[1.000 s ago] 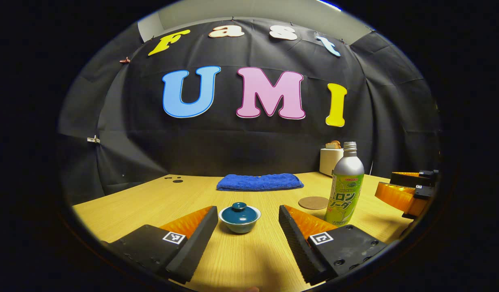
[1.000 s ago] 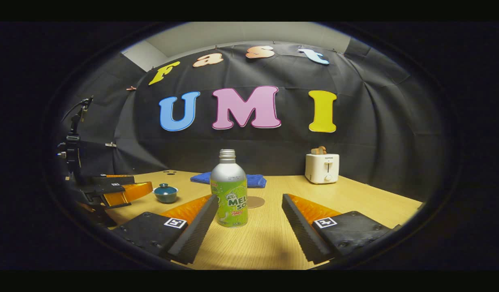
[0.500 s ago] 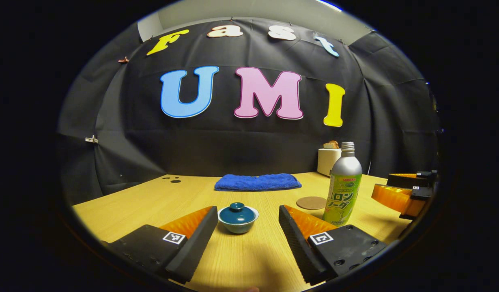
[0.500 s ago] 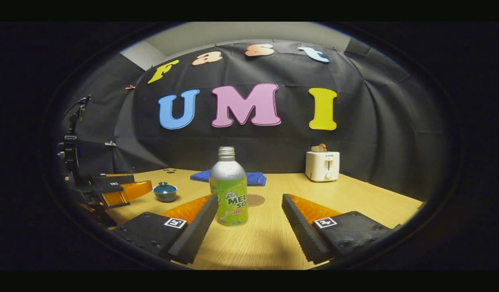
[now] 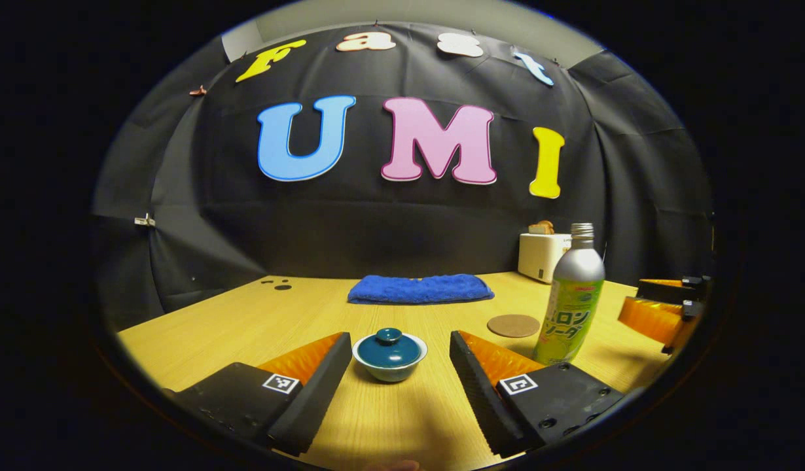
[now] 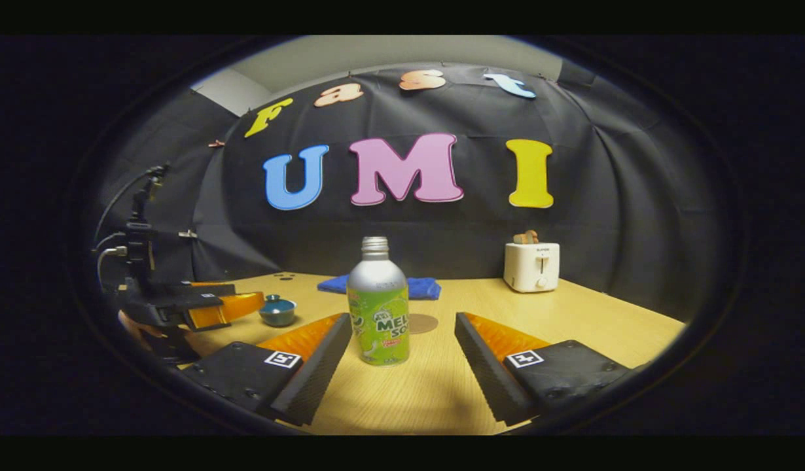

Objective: Open the teacup lid with one hand, grasp the water bottle and pour water into the teacup with the other hand; after pouring, place the water bottle on the coaster and then close the teacup lid.

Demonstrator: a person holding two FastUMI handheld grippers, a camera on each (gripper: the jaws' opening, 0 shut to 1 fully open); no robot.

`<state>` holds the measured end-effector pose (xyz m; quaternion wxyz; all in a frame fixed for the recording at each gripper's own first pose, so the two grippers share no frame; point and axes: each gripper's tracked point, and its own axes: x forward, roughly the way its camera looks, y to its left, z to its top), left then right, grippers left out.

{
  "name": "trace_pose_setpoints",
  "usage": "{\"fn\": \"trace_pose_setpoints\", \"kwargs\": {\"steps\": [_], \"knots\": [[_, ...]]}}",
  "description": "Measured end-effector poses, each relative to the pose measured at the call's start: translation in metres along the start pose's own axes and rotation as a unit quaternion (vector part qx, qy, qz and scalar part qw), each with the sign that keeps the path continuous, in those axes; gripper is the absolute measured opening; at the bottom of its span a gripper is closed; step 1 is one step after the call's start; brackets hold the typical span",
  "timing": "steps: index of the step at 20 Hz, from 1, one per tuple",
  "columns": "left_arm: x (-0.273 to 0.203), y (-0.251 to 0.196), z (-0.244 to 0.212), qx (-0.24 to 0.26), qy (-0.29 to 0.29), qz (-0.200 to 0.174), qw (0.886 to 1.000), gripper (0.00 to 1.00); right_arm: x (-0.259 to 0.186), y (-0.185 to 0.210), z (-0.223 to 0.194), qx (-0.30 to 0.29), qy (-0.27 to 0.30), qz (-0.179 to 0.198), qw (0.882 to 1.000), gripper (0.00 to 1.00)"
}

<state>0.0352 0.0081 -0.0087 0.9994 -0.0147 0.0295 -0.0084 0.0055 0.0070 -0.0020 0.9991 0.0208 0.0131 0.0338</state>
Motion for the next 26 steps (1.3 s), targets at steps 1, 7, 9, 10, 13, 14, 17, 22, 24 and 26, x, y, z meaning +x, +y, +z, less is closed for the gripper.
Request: {"fn": "trace_pose_setpoints", "kwargs": {"steps": [1, 7, 9, 10, 13, 14, 17, 22, 24, 26], "knots": [[0.006, 0.003, 0.001, -0.010, 0.002, 0.001, 1.000, 0.95, 0.000, -0.003, -0.002, 0.007, 0.004, -0.001, 1.000, 0.98], [0.044, 0.012, 0.003, 0.009, 0.027, -0.004, 1.000, 0.95, 0.009, -0.028, 0.008, 0.015, 0.004, -0.024, 1.000, 0.98], [0.054, 0.004, 0.002, 0.023, 0.036, -0.022, 0.999, 0.94, 0.014, -0.030, 0.006, 0.013, 0.006, -0.027, 1.000, 0.99], [0.058, 0.003, 0.003, 0.023, 0.034, -0.027, 0.999, 0.89, 0.015, -0.027, 0.004, 0.018, 0.012, -0.021, 1.000, 0.99], [0.073, 0.003, -0.002, 0.019, 0.048, -0.032, 0.998, 0.80, 0.019, -0.021, -0.002, 0.030, 0.024, -0.009, 0.999, 0.99], [0.077, 0.006, -0.005, 0.021, 0.057, -0.028, 0.998, 0.76, 0.020, -0.017, -0.005, 0.029, 0.029, -0.003, 0.999, 0.99], [0.080, 0.009, -0.015, 0.026, 0.076, -0.026, 0.996, 0.73, 0.024, -0.007, -0.009, 0.021, 0.037, 0.013, 0.999, 0.99], [0.085, 0.006, -0.019, 0.030, 0.088, -0.026, 0.995, 0.59, 0.028, 0.003, -0.012, 0.013, 0.041, 0.031, 0.999, 0.99], [0.086, 0.007, -0.022, 0.031, 0.091, -0.024, 0.995, 0.58, 0.028, 0.004, -0.013, 0.007, 0.041, 0.033, 0.999, 0.99], [0.086, 0.008, -0.021, 0.031, 0.091, -0.023, 0.995, 0.51, 0.029, 0.004, -0.014, 0.008, 0.043, 0.033, 0.998, 0.99]]}}
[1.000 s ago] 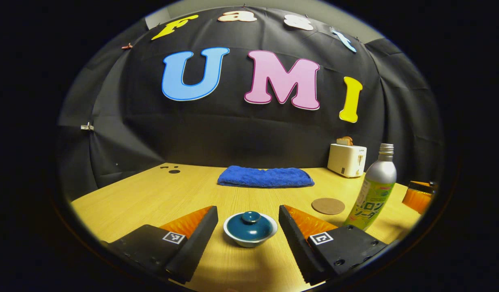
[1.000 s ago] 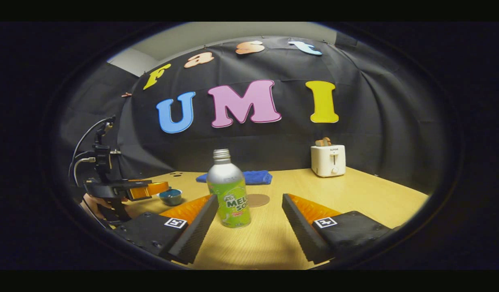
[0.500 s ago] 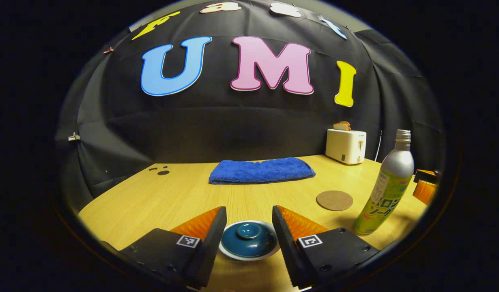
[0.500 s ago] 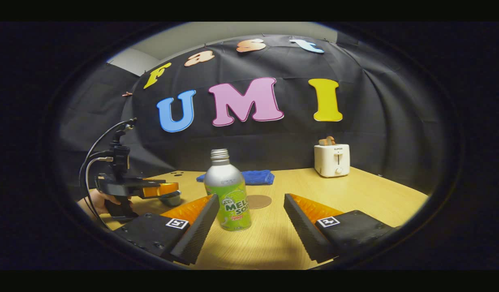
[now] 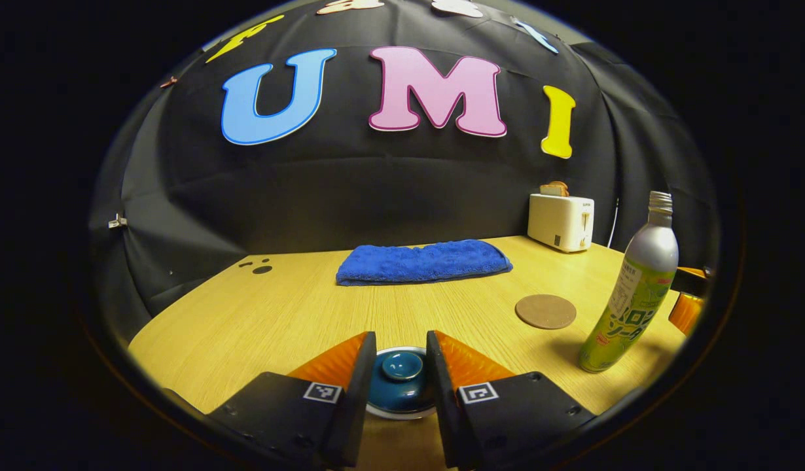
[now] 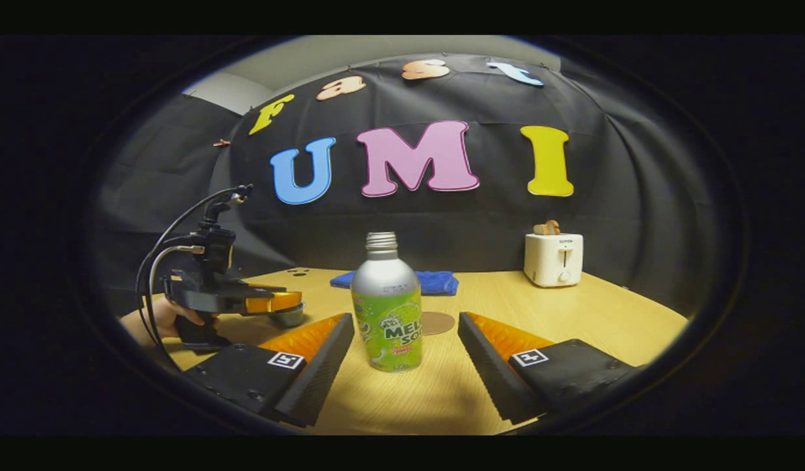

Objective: Open the teacup lid with one hand, grasp the water bottle and pour water into the teacup with the other hand; after pouring, place the water bottle on the coaster and then close the teacup lid.

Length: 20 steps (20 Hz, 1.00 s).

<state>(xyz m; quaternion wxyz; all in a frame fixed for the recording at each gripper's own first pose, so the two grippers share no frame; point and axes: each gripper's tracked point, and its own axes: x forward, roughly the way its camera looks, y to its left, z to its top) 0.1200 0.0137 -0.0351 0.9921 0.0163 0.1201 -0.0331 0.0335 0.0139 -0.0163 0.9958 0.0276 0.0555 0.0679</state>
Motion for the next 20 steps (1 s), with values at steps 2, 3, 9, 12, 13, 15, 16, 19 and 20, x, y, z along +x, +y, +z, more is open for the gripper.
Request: {"fn": "trace_pose_setpoints", "kwargs": {"steps": [2, 3, 9, 12, 13, 15, 16, 19, 20], "knots": [[0.000, 0.000, -0.002, 0.001, 0.001, 0.000, 1.000, 0.48, 0.001, -0.001, -0.003, 0.004, 0.003, 0.000, 1.000, 0.99], [0.002, -0.001, -0.002, -0.001, -0.001, -0.001, 1.000, 0.47, 0.002, -0.001, -0.005, 0.006, 0.006, -0.001, 1.000, 0.99], [0.001, 0.002, 0.004, -0.009, -0.018, 0.008, 1.000, 0.32, 0.000, 0.001, 0.004, 0.009, 0.000, -0.003, 1.000, 0.99], [-0.004, -0.002, 0.013, -0.013, -0.035, 0.006, 0.999, 0.30, -0.001, 0.003, 0.008, 0.010, -0.005, -0.004, 1.000, 0.99], [-0.006, -0.001, 0.017, -0.010, -0.043, 0.006, 0.999, 0.30, 0.000, 0.004, 0.006, 0.011, -0.004, -0.004, 1.000, 0.99], [-0.013, 0.000, 0.028, -0.003, -0.061, 0.006, 0.998, 0.30, 0.002, 0.006, 0.004, 0.013, 0.000, -0.002, 1.000, 0.99], [-0.018, 0.000, 0.034, 0.000, -0.069, 0.006, 0.998, 0.30, 0.003, 0.008, 0.003, 0.014, 0.002, 0.000, 1.000, 0.99], [-0.034, 0.005, 0.045, 0.002, -0.088, 0.011, 0.996, 0.30, 0.010, 0.013, -0.002, 0.011, 0.009, 0.006, 1.000, 0.99], [-0.039, 0.009, 0.048, 0.000, -0.092, 0.014, 0.996, 0.33, 0.012, 0.014, -0.003, 0.010, 0.010, 0.006, 1.000, 0.99]]}}
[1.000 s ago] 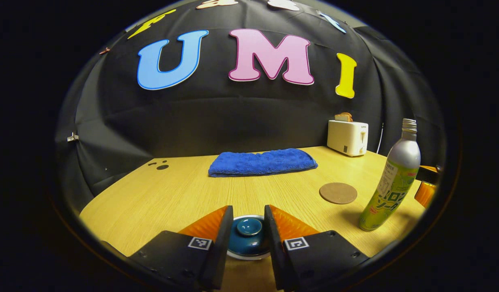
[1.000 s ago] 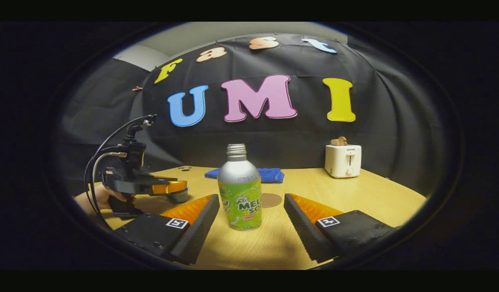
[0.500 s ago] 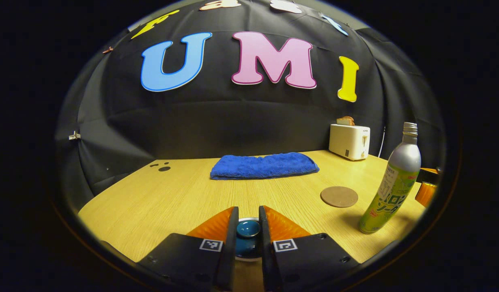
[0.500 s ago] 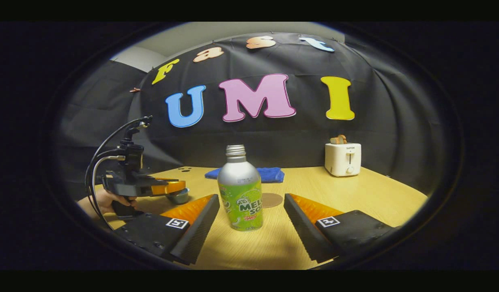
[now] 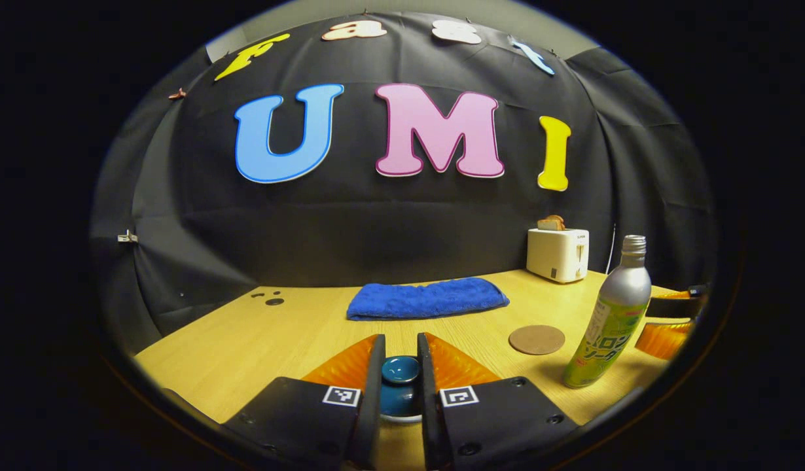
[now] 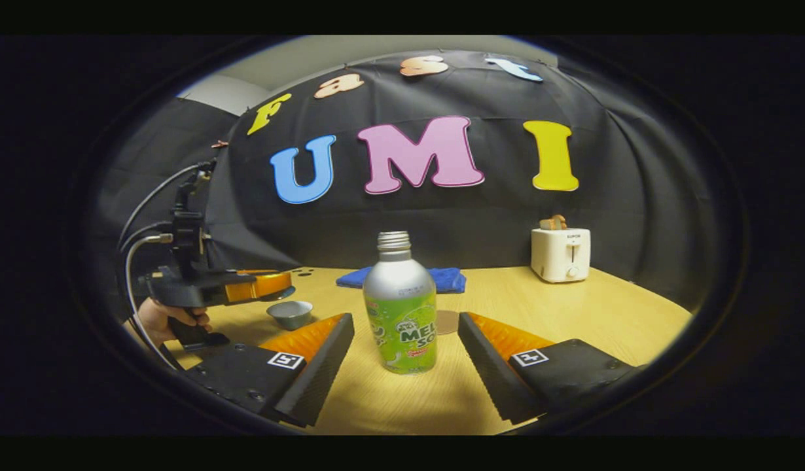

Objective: Open the teacup lid with one hand, grasp the water bottle and pour water into the teacup with the other hand; after pouring, place the water bottle on the coaster and then close the teacup lid.

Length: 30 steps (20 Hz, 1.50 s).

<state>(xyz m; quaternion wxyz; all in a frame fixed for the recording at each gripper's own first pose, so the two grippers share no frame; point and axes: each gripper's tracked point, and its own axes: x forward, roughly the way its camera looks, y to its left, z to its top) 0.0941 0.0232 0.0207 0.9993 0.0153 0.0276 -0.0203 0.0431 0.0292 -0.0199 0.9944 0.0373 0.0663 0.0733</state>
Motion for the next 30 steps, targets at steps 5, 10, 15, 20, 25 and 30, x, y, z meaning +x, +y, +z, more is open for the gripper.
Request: {"fn": "trace_pose_setpoints", "kwargs": {"steps": [5, 10, 15, 20, 25, 30], "knots": [[-0.022, 0.022, -0.004, -0.016, 0.001, 0.019, 1.000, 0.30, 0.027, -0.003, -0.009, 0.001, 0.013, -0.011, 1.000, 0.99], [-0.030, 0.038, -0.018, -0.040, 0.018, 0.028, 0.999, 0.30, 0.048, 0.003, -0.013, -0.007, 0.019, -0.009, 1.000, 0.99], [-0.037, 0.041, -0.021, -0.058, 0.026, 0.021, 0.998, 0.30, 0.067, -0.006, -0.007, -0.005, 0.008, -0.034, 0.999, 0.99], [-0.042, 0.050, -0.014, -0.041, 0.018, 0.027, 0.999, 0.30, 0.079, -0.007, -0.011, -0.006, 0.016, -0.038, 0.999, 0.99], [-0.043, 0.054, -0.020, -0.051, 0.025, 0.018, 0.998, 0.30, 0.082, -0.002, -0.010, -0.016, 0.015, -0.038, 0.999, 0.82], [-0.047, 0.061, -0.022, -0.049, 0.026, 0.022, 0.998, 0.30, 0.083, 0.003, -0.012, -0.054, 0.033, -0.040, 0.997, 0.83]]}}
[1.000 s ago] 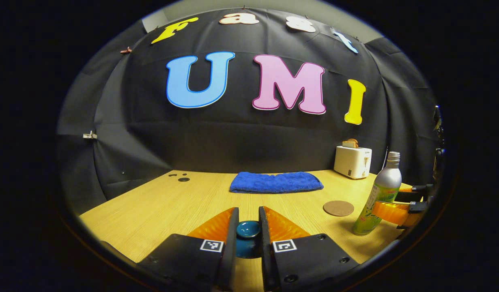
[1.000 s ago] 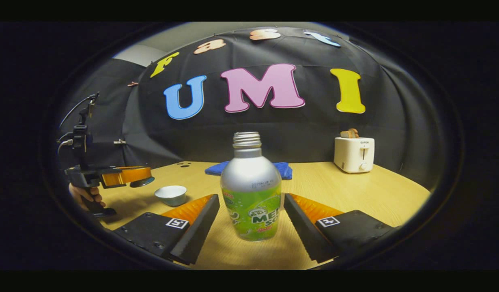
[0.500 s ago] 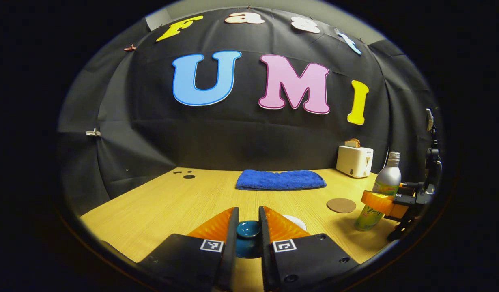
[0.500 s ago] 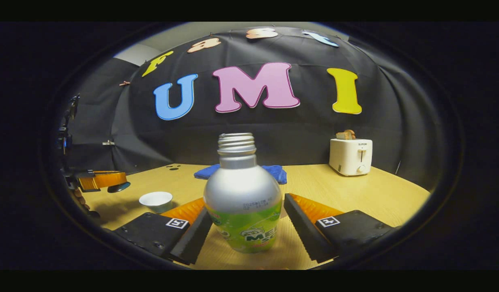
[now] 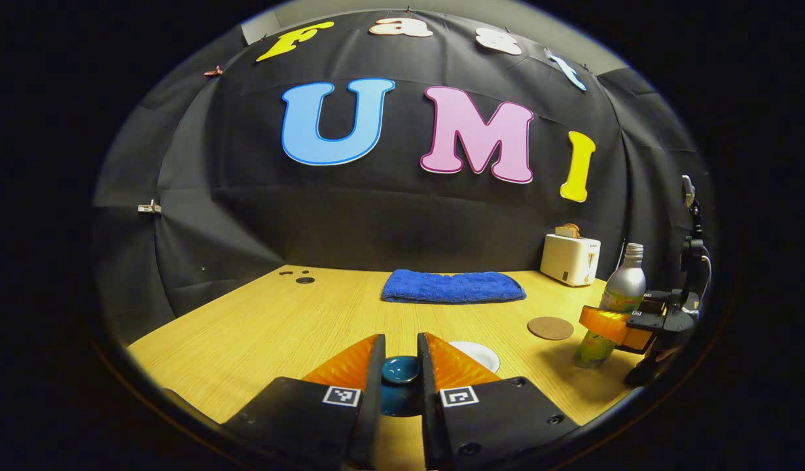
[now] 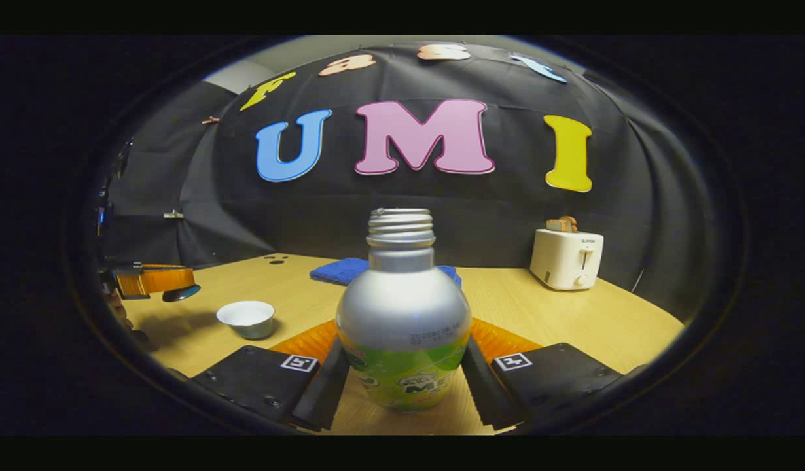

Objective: Open the teacup lid with one hand, grasp the water bottle and pour water into the teacup with the other hand; after pouring, place the water bottle on the coaster and then close the teacup lid.

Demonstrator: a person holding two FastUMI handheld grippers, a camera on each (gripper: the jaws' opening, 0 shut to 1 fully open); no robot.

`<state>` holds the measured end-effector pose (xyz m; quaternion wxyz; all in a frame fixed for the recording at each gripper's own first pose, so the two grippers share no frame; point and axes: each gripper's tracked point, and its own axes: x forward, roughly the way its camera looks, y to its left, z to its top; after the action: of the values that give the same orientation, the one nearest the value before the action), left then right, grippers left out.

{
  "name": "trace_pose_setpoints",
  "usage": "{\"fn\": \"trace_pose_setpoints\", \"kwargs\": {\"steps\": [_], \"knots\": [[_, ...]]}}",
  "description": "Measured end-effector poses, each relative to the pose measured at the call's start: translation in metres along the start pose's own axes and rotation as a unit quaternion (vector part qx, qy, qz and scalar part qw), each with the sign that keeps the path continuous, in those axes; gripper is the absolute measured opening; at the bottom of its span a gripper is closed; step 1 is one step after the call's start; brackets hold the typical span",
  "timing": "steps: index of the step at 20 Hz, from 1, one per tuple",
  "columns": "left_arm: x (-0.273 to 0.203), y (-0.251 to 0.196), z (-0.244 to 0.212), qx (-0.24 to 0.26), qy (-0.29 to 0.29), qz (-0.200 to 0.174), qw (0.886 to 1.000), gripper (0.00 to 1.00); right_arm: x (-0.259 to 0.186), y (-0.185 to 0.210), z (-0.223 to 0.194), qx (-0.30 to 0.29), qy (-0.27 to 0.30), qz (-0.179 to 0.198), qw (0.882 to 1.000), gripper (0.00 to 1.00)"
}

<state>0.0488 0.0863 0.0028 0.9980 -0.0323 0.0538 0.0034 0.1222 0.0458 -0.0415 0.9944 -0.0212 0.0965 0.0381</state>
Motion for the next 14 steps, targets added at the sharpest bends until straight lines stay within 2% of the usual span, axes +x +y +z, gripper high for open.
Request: {"fn": "trace_pose_setpoints", "kwargs": {"steps": [1, 2, 4, 5, 8, 9, 10, 14], "knots": [[-0.001, 0.002, 0.001, 0.001, -0.001, 0.002, 1.000, 0.33, -0.002, 0.004, -0.001, -0.009, 0.007, 0.005, 1.000, 0.81], [-0.002, 0.004, 0.002, 0.002, -0.003, 0.004, 1.000, 0.30, -0.003, 0.008, 0.003, -0.018, 0.006, 0.011, 1.000, 0.81], [-0.005, 0.010, 0.004, 0.001, -0.007, 0.008, 1.000, 0.33, -0.003, 0.013, 0.015, -0.050, -0.005, 0.015, 0.999, 0.80], [-0.008, 0.012, 0.005, 0.000, -0.009, 0.010, 1.000, 0.30, -0.002, 0.015, 0.021, -0.073, -0.008, 0.017, 0.997, 0.80], [-0.013, 0.022, 0.008, -0.003, -0.016, 0.017, 1.000, 0.30, 0.006, 0.021, 0.033, -0.148, -0.015, 0.020, 0.989, 0.80], [-0.014, 0.026, 0.009, -0.005, -0.018, 0.021, 1.000, 0.33, 0.009, 0.020, 0.037, -0.171, -0.020, 0.018, 0.985, 0.80], [-0.015, 0.029, 0.010, -0.010, -0.019, 0.025, 0.999, 0.30, 0.012, 0.021, 0.043, -0.189, -0.024, 0.018, 0.981, 0.80], [-0.021, 0.041, 0.015, -0.023, -0.026, 0.032, 0.999, 0.30, 0.032, 0.033, 0.044, -0.237, -0.013, 0.040, 0.970, 0.80]]}}
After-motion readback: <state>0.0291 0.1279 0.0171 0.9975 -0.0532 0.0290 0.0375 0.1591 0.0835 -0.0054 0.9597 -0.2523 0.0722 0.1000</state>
